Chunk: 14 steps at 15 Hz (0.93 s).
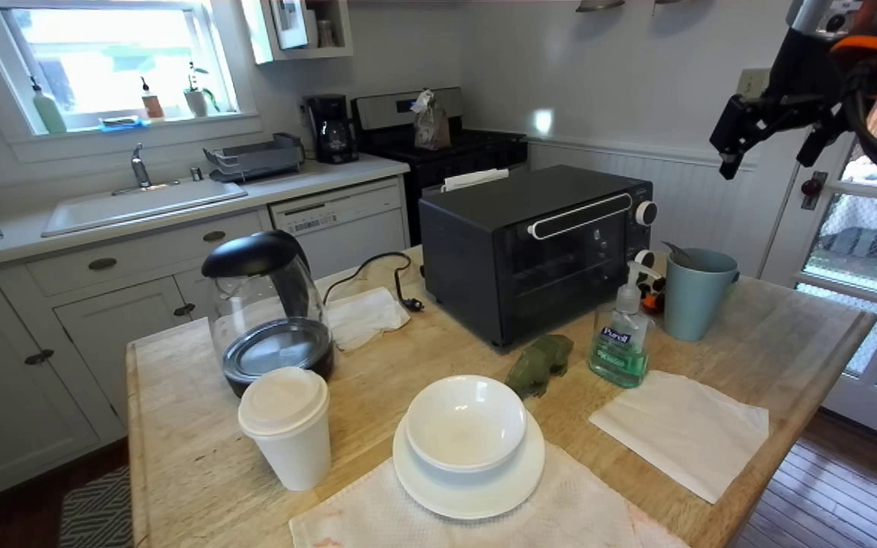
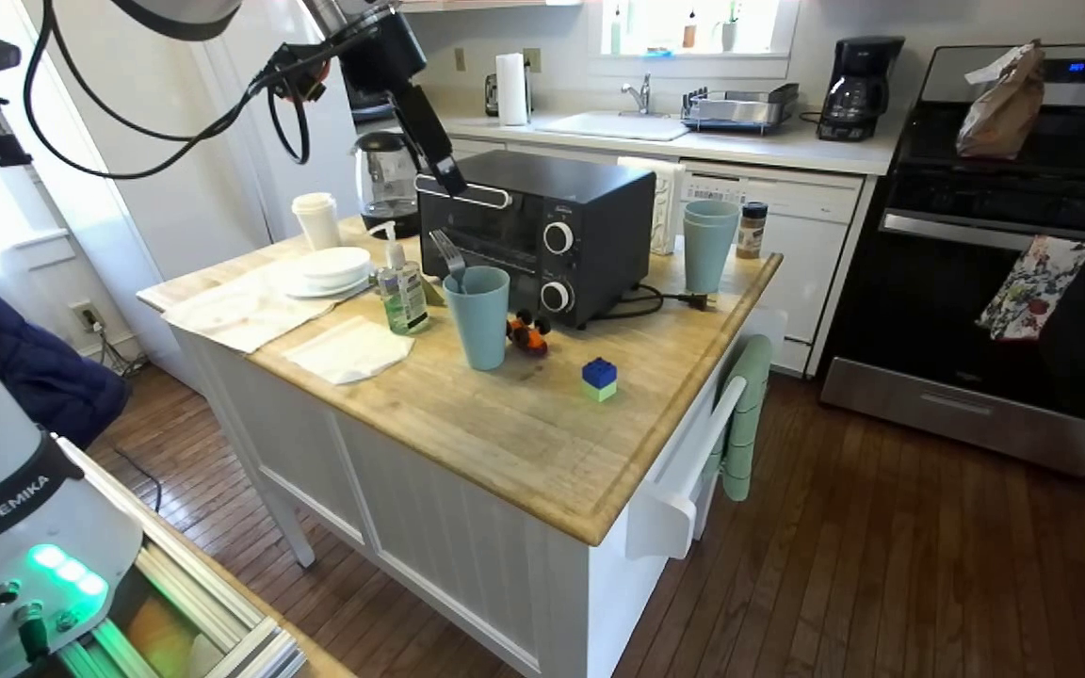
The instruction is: Put the folk in the cup
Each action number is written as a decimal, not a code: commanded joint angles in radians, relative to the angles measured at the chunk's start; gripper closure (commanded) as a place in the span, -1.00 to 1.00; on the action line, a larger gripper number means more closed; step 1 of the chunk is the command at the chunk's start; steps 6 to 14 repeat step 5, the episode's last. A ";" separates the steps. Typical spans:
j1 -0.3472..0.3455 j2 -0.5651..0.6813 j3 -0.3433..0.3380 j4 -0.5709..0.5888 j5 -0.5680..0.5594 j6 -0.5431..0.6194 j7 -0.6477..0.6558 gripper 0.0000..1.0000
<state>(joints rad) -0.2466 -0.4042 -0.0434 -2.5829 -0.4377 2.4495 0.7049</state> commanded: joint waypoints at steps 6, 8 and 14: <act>-0.023 -0.031 0.016 0.006 0.090 -0.028 -0.089 -1.00; -0.023 -0.031 0.016 0.006 0.090 -0.028 -0.089 -1.00; -0.023 -0.031 0.016 0.006 0.090 -0.028 -0.089 -1.00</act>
